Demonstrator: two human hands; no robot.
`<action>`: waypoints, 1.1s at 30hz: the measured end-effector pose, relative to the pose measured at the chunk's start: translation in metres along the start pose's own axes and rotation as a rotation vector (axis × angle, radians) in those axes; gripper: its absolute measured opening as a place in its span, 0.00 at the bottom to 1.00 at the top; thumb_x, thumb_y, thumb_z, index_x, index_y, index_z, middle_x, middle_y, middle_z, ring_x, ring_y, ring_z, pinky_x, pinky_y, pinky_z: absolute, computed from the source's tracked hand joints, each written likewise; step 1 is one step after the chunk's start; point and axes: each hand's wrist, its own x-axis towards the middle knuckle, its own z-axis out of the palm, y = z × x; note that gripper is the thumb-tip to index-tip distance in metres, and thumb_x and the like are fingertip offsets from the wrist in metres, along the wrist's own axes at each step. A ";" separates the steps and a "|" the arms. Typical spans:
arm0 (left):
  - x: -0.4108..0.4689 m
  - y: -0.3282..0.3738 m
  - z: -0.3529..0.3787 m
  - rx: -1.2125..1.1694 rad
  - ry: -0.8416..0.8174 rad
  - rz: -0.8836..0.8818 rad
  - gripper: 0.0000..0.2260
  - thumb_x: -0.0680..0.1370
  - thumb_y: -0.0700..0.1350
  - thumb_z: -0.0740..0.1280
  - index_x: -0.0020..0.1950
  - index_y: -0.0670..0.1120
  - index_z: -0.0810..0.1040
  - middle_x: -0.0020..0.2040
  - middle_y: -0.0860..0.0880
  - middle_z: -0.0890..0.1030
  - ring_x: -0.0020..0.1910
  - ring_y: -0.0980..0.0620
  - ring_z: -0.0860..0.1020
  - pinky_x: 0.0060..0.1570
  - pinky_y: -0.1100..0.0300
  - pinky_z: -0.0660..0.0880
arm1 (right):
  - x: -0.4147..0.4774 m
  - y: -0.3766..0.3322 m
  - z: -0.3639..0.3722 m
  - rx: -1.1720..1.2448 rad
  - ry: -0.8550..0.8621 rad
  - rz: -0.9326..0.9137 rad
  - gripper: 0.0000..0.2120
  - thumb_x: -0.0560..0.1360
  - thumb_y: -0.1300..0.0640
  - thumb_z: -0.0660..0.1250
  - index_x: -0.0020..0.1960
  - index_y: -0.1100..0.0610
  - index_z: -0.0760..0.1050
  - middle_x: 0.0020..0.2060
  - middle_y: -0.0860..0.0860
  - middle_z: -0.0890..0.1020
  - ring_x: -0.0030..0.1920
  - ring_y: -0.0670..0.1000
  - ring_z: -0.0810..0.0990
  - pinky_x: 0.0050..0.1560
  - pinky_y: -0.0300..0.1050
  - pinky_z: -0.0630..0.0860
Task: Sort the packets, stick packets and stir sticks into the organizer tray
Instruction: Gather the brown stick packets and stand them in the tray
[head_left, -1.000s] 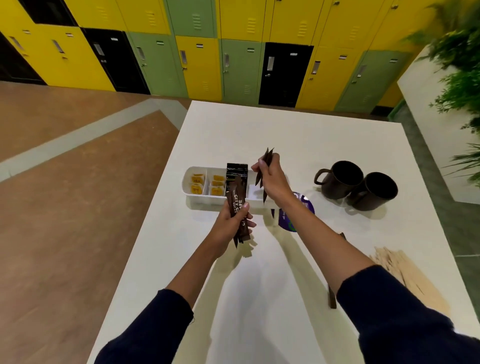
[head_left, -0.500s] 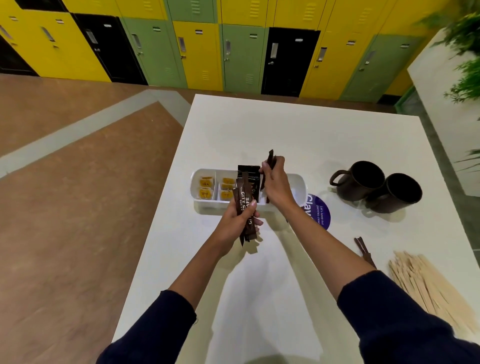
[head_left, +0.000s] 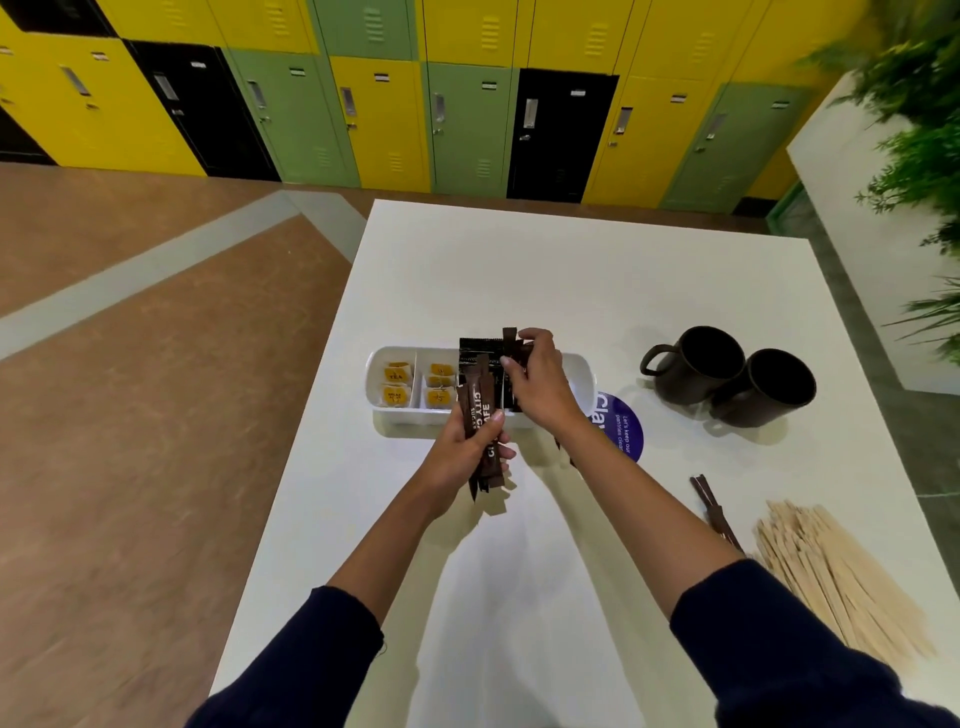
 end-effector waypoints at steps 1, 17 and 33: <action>0.000 0.000 0.001 0.000 -0.004 0.000 0.10 0.79 0.46 0.63 0.59 0.46 0.68 0.39 0.47 0.77 0.37 0.50 0.79 0.43 0.53 0.79 | 0.000 0.000 -0.003 -0.031 0.005 -0.022 0.17 0.80 0.59 0.59 0.67 0.62 0.62 0.64 0.59 0.68 0.64 0.56 0.66 0.59 0.40 0.66; -0.002 0.016 0.019 0.234 -0.140 0.035 0.09 0.78 0.48 0.64 0.57 0.48 0.72 0.41 0.48 0.79 0.37 0.54 0.79 0.36 0.63 0.77 | -0.029 -0.015 -0.050 0.258 -0.413 0.141 0.17 0.72 0.46 0.70 0.49 0.59 0.82 0.43 0.55 0.85 0.45 0.51 0.82 0.51 0.47 0.75; 0.003 0.022 0.023 0.233 -0.138 -0.010 0.21 0.79 0.59 0.55 0.60 0.44 0.72 0.37 0.46 0.79 0.32 0.54 0.78 0.30 0.64 0.73 | -0.016 -0.012 -0.060 0.443 -0.430 0.200 0.09 0.75 0.59 0.68 0.36 0.58 0.75 0.33 0.51 0.76 0.30 0.44 0.73 0.34 0.35 0.72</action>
